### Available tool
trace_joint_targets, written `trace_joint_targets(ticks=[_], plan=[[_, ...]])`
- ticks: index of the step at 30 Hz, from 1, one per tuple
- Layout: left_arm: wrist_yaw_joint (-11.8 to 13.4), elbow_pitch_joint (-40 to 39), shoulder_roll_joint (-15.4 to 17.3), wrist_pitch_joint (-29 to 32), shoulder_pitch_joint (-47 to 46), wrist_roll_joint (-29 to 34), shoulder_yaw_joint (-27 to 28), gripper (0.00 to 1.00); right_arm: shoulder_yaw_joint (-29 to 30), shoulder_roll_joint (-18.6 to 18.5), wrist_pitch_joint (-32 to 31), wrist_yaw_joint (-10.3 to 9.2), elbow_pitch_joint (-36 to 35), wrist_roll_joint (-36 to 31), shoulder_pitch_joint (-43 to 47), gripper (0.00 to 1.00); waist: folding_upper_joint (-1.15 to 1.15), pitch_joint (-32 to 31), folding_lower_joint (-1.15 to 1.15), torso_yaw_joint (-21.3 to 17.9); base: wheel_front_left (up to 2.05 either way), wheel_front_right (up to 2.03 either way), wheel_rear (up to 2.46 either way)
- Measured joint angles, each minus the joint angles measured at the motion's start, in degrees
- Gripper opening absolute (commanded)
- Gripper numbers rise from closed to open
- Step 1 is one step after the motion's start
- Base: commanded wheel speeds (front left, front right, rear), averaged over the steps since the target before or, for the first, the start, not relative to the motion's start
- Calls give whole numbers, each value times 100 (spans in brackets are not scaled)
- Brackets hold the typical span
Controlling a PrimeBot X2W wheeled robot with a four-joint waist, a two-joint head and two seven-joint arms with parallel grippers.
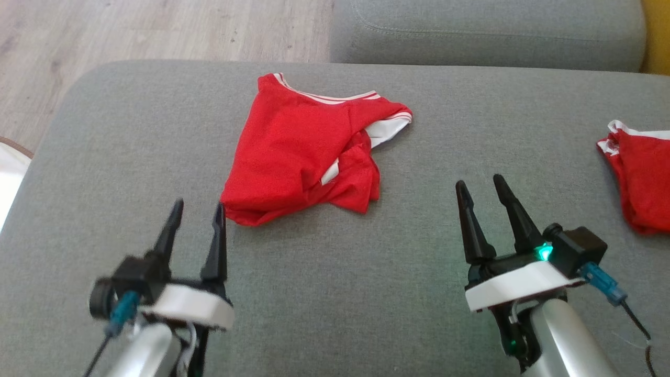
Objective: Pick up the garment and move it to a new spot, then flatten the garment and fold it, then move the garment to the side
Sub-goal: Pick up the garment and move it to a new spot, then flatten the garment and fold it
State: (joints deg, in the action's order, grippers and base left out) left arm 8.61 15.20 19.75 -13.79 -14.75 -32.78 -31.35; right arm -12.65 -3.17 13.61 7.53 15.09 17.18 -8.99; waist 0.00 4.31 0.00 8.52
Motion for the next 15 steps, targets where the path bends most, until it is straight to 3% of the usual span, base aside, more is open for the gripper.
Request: trace_joint_targets(ticks=[4, 9, 15], plan=[[143, -62, -216, -49, 389, -1, 190, 100, -3, -1, 0, 0, 40, 0, 91, 100, 0, -20, 0, 67, 0, 0, 0], [140, -272, -337, -66, 424, 287, 359, 100, -18, 0, -149, 0, 41, -120, 84, 100, 0, 35, 0, 222, 0, 0, 0], [-63, -318, -603, -66, 397, 509, 493, 100, -310, -11, -697, 0, 322, -464, -434, 100, 0, 297, 1, 485, 0, 0, 0]])
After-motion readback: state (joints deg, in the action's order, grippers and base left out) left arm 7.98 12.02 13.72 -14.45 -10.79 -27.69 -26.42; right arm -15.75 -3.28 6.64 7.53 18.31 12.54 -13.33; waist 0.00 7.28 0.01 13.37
